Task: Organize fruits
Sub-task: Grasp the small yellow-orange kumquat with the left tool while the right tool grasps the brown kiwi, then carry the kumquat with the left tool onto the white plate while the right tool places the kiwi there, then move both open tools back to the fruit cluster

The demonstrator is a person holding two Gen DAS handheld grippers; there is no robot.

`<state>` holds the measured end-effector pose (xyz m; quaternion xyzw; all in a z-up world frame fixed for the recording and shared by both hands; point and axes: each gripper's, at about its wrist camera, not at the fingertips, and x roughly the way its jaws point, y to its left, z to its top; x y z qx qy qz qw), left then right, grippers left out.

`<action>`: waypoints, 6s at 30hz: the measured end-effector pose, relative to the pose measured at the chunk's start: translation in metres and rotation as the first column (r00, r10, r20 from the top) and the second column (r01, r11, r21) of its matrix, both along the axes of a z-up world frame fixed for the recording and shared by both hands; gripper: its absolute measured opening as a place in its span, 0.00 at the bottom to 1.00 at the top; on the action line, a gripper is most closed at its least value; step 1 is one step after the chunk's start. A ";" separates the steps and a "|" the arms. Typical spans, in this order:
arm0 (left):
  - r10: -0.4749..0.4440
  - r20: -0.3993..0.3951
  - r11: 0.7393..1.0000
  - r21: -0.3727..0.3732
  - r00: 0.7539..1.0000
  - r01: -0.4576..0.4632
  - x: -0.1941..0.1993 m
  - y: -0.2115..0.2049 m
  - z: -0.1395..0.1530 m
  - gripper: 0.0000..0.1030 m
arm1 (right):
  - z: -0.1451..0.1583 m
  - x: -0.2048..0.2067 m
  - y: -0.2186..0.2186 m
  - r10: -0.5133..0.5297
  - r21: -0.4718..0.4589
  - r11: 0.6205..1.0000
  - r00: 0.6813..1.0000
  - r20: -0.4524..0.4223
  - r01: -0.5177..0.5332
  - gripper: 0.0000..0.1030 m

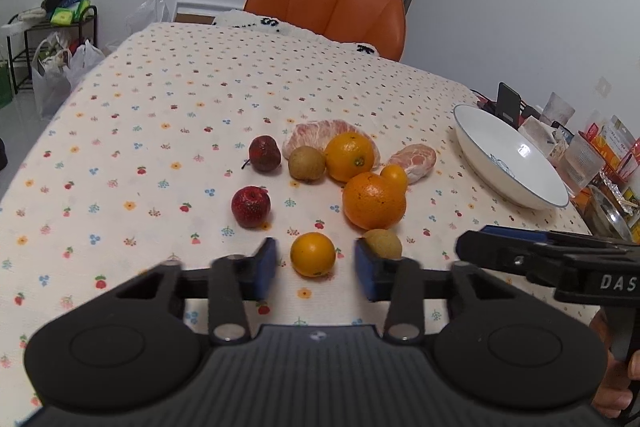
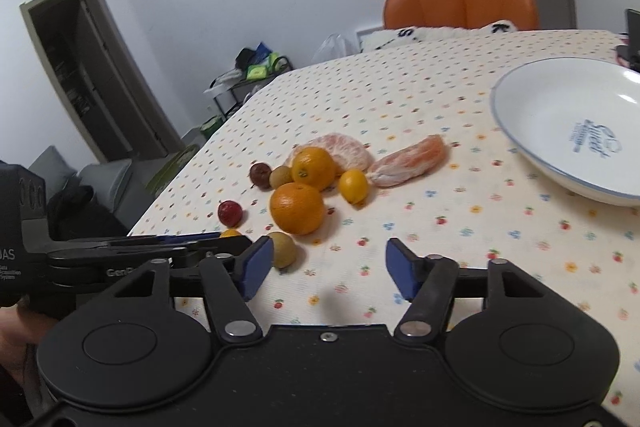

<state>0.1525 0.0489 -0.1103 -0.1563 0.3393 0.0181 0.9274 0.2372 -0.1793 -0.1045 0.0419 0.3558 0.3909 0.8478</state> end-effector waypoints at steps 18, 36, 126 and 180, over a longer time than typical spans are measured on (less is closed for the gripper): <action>0.048 0.002 0.999 -0.008 0.999 -0.048 -0.013 0.028 0.004 0.21 | -0.014 0.001 0.052 0.125 -0.011 0.992 0.991 -0.037 -0.126 0.23; -0.022 0.055 1.000 0.015 0.998 0.021 -0.008 -0.002 0.023 0.21 | 0.000 -0.002 0.011 0.051 0.036 0.998 0.999 0.006 -0.051 0.22; -0.225 0.088 0.970 0.118 0.970 0.214 0.117 -0.141 0.048 0.68 | 0.005 0.053 -0.138 -0.376 0.052 0.926 0.918 0.122 0.373 0.72; 0.096 0.107 0.986 0.125 0.990 -0.109 -0.009 -0.002 0.046 0.82 | 0.020 0.004 -0.043 -0.197 0.120 0.976 0.970 0.141 0.181 1.00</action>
